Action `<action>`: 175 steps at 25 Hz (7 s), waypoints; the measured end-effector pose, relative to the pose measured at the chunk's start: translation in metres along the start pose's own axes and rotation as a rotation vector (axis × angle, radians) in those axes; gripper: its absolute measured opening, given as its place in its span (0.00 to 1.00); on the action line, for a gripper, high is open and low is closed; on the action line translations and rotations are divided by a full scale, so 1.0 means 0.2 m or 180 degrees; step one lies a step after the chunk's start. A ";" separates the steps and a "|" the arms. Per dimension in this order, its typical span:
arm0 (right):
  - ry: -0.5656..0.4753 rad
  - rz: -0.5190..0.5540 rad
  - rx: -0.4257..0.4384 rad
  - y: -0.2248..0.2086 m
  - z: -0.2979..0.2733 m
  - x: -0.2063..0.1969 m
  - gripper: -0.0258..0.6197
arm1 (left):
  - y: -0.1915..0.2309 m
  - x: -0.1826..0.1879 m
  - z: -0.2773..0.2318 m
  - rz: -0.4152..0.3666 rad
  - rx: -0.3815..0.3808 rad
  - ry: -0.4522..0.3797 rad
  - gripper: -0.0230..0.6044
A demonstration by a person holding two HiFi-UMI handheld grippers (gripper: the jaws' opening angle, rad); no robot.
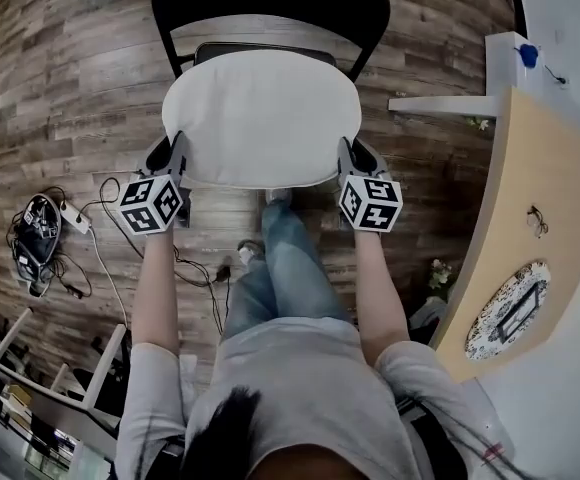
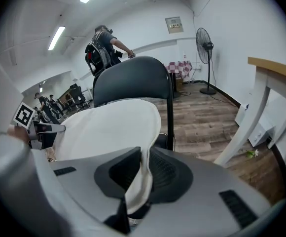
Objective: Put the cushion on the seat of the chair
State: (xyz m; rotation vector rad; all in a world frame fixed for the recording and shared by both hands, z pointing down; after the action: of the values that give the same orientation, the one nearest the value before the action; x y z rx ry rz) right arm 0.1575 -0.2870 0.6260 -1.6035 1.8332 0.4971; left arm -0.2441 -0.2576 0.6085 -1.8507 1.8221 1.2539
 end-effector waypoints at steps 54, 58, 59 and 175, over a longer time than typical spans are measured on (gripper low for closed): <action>0.0700 -0.0161 -0.0097 -0.07 -0.76 -0.46 0.20 | 0.54 -0.41 -0.63 -0.0079 0.0291 0.0872 0.32; 0.0514 0.0051 -0.0112 -0.05 -0.68 -0.40 0.17 | 0.52 -0.35 -0.58 -0.0243 0.0316 0.0756 0.32; 0.0471 0.0084 -0.0086 -0.04 -0.67 -0.38 0.11 | 0.50 -0.34 -0.56 -0.0274 0.0317 0.0706 0.28; -0.2792 0.0690 -0.0117 0.64 2.24 0.25 0.08 | -1.05 0.30 1.98 -0.1335 -0.0533 -0.2328 0.06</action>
State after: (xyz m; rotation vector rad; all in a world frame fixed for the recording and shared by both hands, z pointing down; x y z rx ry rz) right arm 0.1272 -0.0058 0.2530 -0.9489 1.3042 1.1228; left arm -0.2163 0.0179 0.2512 -1.4424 0.9208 1.6440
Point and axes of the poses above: the fingertips, and each gripper's own axes: z backward along the fingers, y to its left, x out of its top, the point moved 10 cm from there along z, backward along the fingers, and after that the axes turned 8 degrees about -x, right-handed, at the moved point
